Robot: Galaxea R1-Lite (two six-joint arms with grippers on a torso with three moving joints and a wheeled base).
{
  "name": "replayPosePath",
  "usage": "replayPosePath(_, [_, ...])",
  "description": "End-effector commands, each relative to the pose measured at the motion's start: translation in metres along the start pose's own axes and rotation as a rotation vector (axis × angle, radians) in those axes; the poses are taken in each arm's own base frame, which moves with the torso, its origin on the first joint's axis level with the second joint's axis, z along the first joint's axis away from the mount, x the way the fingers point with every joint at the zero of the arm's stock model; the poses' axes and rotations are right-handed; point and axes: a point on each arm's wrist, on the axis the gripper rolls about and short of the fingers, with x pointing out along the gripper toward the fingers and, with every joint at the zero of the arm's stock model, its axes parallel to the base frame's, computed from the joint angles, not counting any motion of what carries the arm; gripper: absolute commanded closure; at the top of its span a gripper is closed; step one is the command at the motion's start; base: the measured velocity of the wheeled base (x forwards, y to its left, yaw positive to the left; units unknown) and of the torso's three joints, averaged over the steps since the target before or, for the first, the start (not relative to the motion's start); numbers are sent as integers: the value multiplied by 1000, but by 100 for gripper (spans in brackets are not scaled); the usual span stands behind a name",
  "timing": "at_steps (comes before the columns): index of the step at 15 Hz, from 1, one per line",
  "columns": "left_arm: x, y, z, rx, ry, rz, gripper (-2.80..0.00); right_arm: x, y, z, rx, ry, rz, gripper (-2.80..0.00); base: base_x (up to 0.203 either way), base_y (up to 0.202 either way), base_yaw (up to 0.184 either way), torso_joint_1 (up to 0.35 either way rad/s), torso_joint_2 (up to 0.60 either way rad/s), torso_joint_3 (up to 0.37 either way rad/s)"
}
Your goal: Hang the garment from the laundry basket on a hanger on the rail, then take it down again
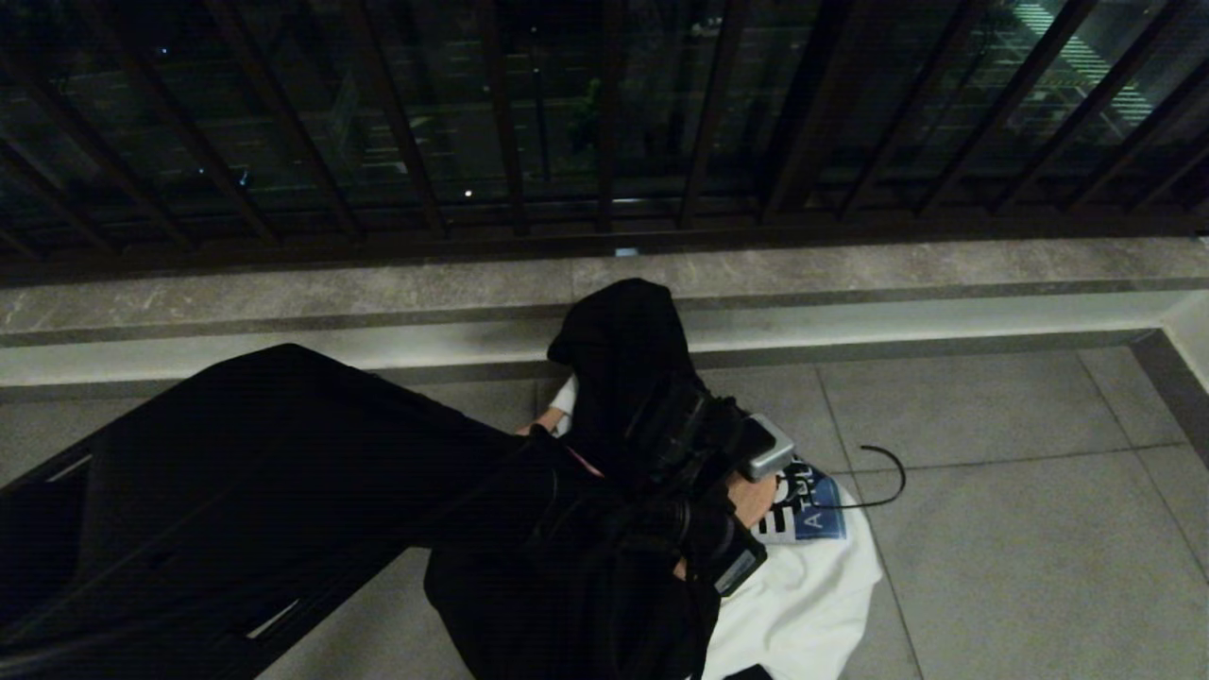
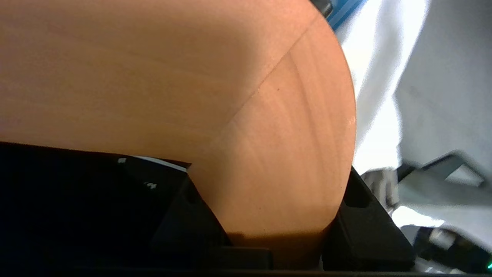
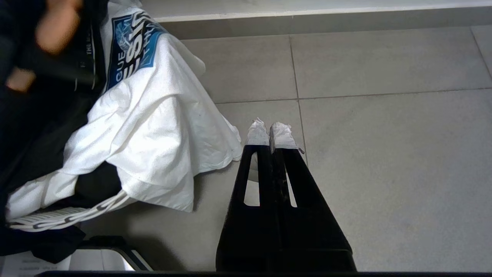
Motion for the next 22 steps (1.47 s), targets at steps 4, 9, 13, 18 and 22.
replayPosePath(4, [-59,-3,30,-56,-184,42,0,0,0,0,-1,0,-1,0,0,0,0,0,0,0])
replayPosePath(9, [-116,-10,34,-105,-243,57,0,0,0,0,-1,0,0,0,0,0,0,0,0,0])
replayPosePath(13, [-155,-15,36,-128,-295,64,0,0,0,0,1,0,-1,0,0,0,0,0,0,0])
replayPosePath(18, [-214,-23,33,-164,-381,73,0,0,0,0,1,0,0,0,0,0,0,0,0,0])
replayPosePath(22, [-255,-24,19,-178,-431,136,0,0,0,0,-1,0,0,0,0,0,0,0,0,0])
